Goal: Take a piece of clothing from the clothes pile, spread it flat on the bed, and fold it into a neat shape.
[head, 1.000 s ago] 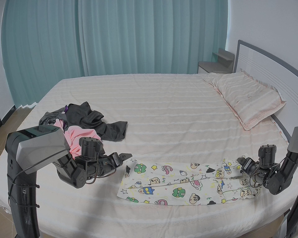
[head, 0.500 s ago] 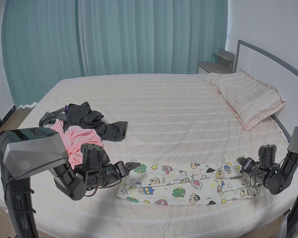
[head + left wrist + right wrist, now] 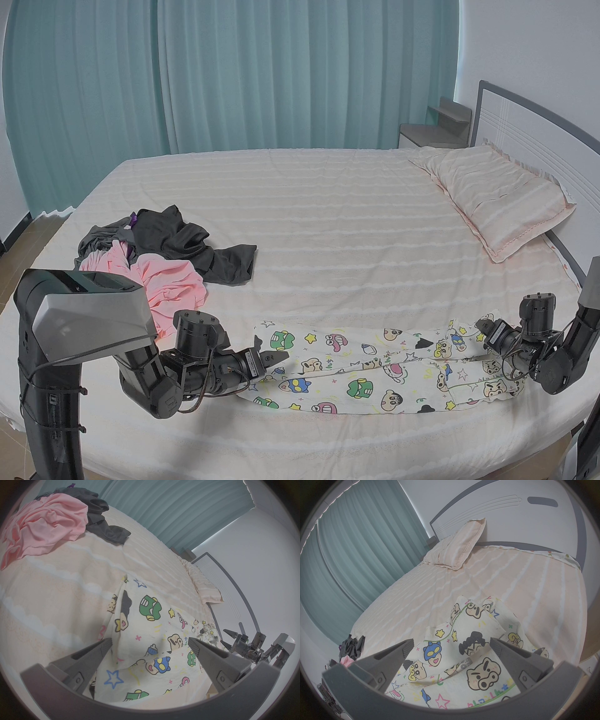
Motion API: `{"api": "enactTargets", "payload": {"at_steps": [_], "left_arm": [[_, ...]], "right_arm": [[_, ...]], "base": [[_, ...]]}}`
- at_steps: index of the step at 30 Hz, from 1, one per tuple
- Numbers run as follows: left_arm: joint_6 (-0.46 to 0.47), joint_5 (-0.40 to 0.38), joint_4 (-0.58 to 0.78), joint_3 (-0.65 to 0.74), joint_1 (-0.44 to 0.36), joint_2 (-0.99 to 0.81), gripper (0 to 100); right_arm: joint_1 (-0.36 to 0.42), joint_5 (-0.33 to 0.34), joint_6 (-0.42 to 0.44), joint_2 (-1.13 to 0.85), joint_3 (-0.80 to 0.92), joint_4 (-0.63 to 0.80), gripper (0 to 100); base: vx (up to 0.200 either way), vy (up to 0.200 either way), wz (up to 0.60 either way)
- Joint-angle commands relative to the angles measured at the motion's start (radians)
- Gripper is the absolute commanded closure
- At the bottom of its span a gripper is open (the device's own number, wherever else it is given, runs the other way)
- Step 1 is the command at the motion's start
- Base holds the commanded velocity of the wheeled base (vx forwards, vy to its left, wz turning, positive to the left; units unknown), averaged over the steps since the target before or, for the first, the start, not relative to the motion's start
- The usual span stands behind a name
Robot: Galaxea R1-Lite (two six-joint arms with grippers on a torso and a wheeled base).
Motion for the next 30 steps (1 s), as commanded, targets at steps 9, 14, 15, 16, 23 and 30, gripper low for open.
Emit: {"api": "enactTargets", "payload": {"at_steps": [9,14,15,16,23,30], "left_arm": [[0.014,0.004,-0.001,0.011,-0.001,0.016,0],[0.017,0.004,-0.001,-0.008,-0.002,0.026,0],[0.02,0.004,-0.001,-0.014,-0.002,0.031,0],[0.021,0.006,0.0,-0.018,-0.002,0.034,0],[0.032,0.009,0.007,-0.038,-0.002,0.037,100],[0.032,0.029,0.008,-0.029,-0.001,0.026,100]], "right_arm": [[0.001,-0.001,0.0,0.001,0.0,0.0,0],[0.001,-0.001,0.0,0.001,0.0,0.0,0],[0.001,-0.001,0.0,0.001,0.0,-0.002,0],[0.001,0.0,0.0,0.0,0.0,0.0,0],[0.001,0.0,0.0,0.0,0.0,0.0,0],[0.001,0.0,0.0,-0.002,-0.001,-0.002,0]], "base": [[0.0,0.0,0.0],[0.0,0.0,0.0],[0.0,0.0,0.0],[0.0,0.0,0.0],[0.0,0.0,0.0],[0.0,0.0,0.0]]}}
